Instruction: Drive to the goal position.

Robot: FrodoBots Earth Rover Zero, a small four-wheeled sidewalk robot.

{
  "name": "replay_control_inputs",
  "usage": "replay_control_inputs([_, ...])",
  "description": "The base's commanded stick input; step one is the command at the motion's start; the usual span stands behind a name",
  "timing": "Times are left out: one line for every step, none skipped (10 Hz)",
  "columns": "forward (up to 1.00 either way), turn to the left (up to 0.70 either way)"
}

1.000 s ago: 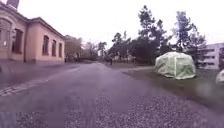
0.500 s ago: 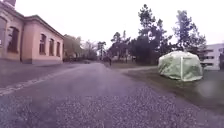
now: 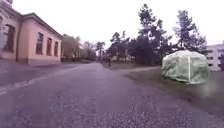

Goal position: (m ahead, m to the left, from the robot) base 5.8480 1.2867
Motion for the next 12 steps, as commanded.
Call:
replay_control_inputs([1.0,0.0])
replay_control_inputs([1.0,0.0])
replay_control_inputs([1.0,0.0])
replay_control_inputs([1.0,0.0])
replay_control_inputs([1.0,0.0])
replay_control_inputs([1.0,0.0])
replay_control_inputs([1.0,0.0])
replay_control_inputs([1.0,0.0])
replay_control_inputs([1.0,0.0])
replay_control_inputs([1.0,0.15])
replay_control_inputs([1.0,0.29])
replay_control_inputs([1.0,0.39])
